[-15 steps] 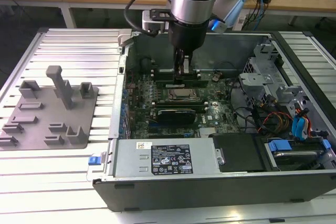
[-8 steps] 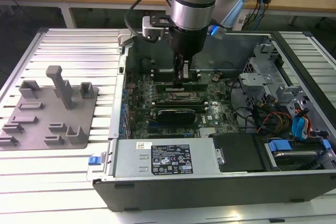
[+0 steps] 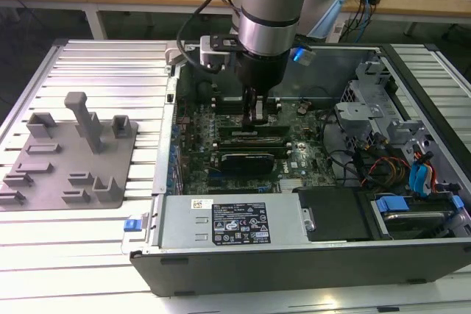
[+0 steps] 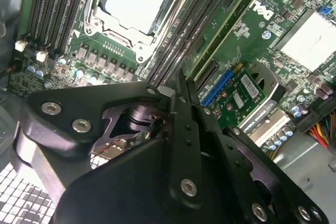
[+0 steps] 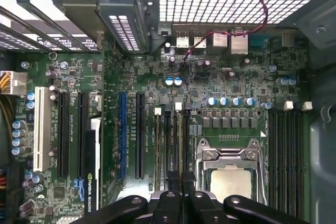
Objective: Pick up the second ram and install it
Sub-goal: 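Insert the second ram into the second slot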
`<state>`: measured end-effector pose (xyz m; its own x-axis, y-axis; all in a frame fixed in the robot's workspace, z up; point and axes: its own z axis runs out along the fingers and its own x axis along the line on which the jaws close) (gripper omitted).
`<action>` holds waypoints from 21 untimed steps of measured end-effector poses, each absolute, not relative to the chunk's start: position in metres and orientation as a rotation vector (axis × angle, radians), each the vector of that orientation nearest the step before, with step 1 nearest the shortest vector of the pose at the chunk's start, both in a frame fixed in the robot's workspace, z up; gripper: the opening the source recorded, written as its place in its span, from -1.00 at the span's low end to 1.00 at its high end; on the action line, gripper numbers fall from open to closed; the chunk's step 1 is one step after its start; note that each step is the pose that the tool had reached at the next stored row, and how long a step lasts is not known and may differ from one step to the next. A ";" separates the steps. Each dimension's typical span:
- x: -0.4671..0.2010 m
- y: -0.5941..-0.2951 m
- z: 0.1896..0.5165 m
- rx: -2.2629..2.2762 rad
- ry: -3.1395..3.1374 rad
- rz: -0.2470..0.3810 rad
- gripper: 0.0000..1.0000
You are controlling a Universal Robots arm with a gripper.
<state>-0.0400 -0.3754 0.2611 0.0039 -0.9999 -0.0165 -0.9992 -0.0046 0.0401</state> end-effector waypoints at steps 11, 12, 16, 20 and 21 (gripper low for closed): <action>-0.038 -0.375 0.248 2.203 -2.215 -0.063 -0.81; -0.038 -0.375 0.248 2.202 -2.216 -0.063 -0.81; -0.038 -0.375 0.244 2.202 -2.217 -0.063 -0.81; -0.038 -0.375 0.243 2.202 -2.217 -0.063 -0.81; -0.038 -0.375 0.242 2.202 -2.217 -0.063 -0.81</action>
<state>-0.0381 -0.3754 0.2418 -0.0073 -0.9998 -0.0166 -0.9992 0.0066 0.0401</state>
